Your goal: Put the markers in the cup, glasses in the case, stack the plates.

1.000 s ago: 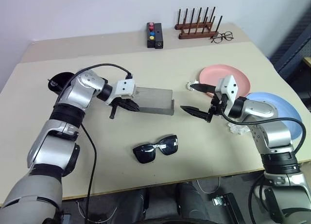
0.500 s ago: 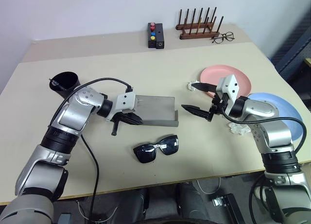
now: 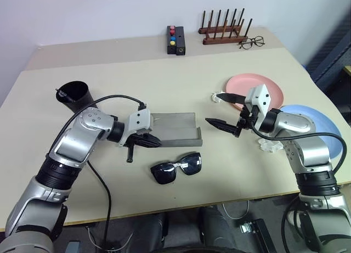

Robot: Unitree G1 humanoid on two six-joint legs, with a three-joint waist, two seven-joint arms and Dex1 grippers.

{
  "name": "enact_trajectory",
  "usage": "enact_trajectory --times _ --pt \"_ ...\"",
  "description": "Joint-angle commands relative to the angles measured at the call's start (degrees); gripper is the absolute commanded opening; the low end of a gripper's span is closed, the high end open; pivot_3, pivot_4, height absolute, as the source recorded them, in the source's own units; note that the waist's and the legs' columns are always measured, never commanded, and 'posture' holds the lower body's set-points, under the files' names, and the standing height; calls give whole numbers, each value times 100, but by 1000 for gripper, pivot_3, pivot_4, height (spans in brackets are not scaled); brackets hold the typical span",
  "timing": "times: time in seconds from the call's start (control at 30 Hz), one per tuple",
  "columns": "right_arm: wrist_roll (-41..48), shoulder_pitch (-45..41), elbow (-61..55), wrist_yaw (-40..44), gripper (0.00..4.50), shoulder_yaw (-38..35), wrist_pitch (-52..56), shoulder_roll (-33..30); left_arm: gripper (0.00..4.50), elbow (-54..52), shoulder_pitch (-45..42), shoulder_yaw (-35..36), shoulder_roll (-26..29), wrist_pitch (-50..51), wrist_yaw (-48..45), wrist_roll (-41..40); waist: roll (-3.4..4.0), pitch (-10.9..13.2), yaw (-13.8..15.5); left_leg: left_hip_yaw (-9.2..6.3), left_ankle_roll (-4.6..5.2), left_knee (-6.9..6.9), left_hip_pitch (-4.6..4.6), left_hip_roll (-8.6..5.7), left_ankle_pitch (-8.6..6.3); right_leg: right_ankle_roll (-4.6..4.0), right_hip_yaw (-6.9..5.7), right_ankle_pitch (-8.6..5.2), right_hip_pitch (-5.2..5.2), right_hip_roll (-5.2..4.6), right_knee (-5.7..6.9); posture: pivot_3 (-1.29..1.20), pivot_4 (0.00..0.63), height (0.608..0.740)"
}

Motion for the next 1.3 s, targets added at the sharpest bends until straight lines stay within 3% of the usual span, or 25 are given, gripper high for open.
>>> enact_trajectory --times 0.03,0.37,0.7,0.8,0.93,1.3 --pt "110 -53 -82 46 4500 -186 -65 -75 111 -205 104 208 171 49 153 -106 0 0 -1 0 0 0 0 0 0 0 0 0 0 0 0 0 150 740" --pt "119 -125 -68 92 4500 -178 -23 -69 111 164 108 236 540 -278 159 -119 0 0 5 0 0 -1 0 0 0 0 0 0 1 -1 -1 0 150 740" --pt "115 -89 -86 86 4500 -180 -2 -80 111 683 -154 61 552 -648 -15 -23 0 0 1 0 0 -1 1 0 0 0 0 0 1 0 -1 0 150 740" --pt "116 -66 -97 84 4500 -193 7 -91 994 810 -221 2 554 -684 -158 -25 0 0 -2 0 0 -1 1 0 0 0 0 0 1 0 -1 0 150 740" --pt "113 -31 -100 74 4500 -219 15 -112 2970 821 -271 18 549 -816 -219 1 0 0 0 0 0 -1 1 0 0 0 0 0 1 0 -1 0 150 740" --pt "101 -127 -60 75 4500 -242 96 -137 2970 1267 -1011 329 738 -441 -941 -523 0 0 -7 0 0 0 1 0 0 0 -1 0 1 0 -1 0 150 740"
